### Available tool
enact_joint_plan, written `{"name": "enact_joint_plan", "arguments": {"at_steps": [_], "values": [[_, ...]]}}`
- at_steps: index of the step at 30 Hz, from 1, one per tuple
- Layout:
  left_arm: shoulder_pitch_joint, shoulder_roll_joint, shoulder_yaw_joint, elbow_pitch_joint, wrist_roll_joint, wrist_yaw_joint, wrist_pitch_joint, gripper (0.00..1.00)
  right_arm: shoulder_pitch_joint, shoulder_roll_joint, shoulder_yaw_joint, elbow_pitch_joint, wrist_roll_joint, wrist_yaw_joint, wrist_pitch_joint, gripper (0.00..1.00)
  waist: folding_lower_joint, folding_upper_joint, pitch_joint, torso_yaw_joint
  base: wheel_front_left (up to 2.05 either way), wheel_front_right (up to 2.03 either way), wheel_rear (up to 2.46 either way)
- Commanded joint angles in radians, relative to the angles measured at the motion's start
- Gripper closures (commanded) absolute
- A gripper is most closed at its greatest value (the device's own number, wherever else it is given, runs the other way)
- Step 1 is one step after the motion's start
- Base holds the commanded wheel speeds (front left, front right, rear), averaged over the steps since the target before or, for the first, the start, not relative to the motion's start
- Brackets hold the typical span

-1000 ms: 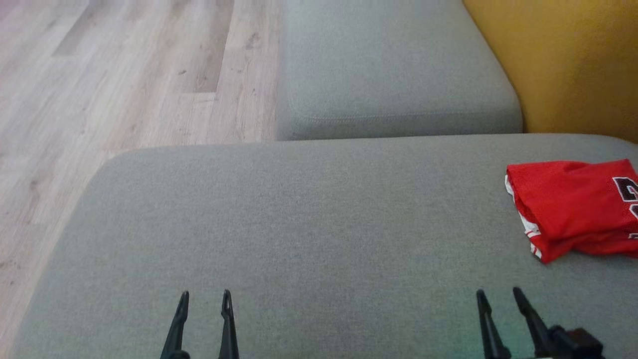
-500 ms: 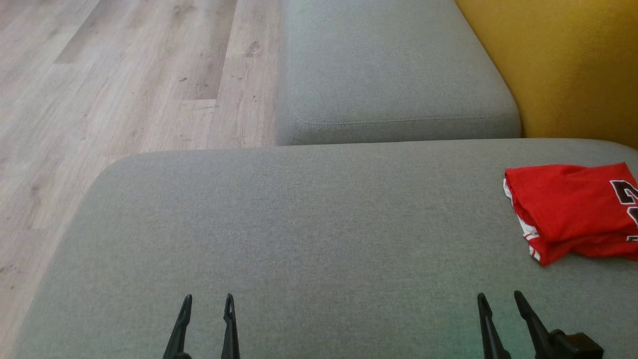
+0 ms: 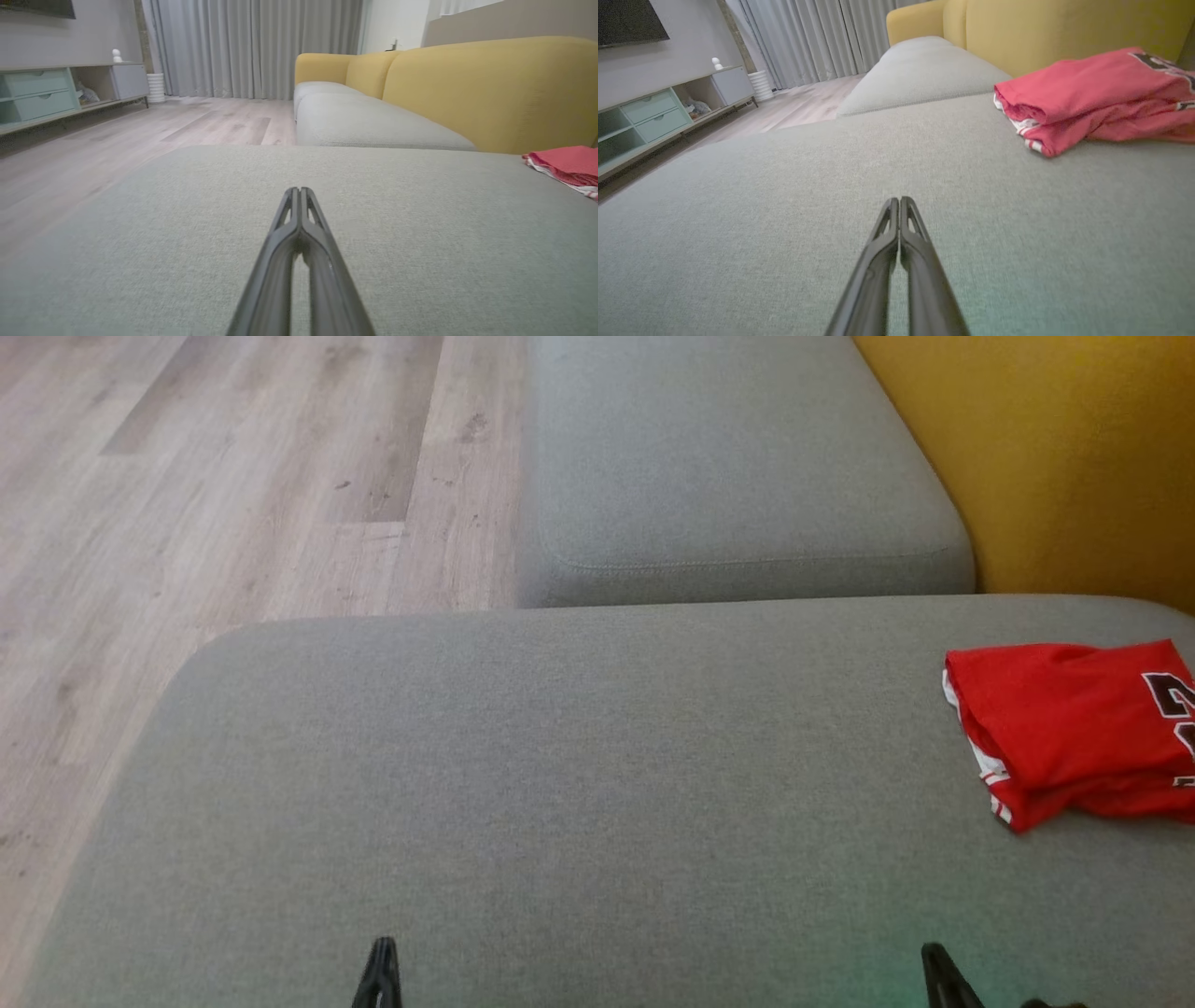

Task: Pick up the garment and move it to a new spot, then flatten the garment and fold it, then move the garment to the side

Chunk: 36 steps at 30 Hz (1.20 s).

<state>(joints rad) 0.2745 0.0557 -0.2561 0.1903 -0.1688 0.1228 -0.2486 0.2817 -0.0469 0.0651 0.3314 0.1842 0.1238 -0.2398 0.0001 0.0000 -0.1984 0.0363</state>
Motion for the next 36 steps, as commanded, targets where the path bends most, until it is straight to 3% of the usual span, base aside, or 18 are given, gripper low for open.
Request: {"name": "enact_joint_plan", "arguments": {"at_steps": [1, 36], "values": [[-0.030, -0.001, 0.004, -0.029, -0.023, -0.005, 0.000, 1.00, -0.040, -0.002, -0.005, -0.034, 0.026, 0.000, 0.005, 1.00, 0.0000, 0.0000, 0.002, 0.000, 0.00, 0.00, 0.00], [-0.134, 0.018, 0.083, 0.001, -0.455, -0.078, 0.084, 1.00, -0.141, -0.002, -0.055, -0.050, 0.429, 0.002, 0.105, 1.00, 0.0000, 0.0000, 0.060, -0.011, 0.00, 0.00, 0.00]]}}
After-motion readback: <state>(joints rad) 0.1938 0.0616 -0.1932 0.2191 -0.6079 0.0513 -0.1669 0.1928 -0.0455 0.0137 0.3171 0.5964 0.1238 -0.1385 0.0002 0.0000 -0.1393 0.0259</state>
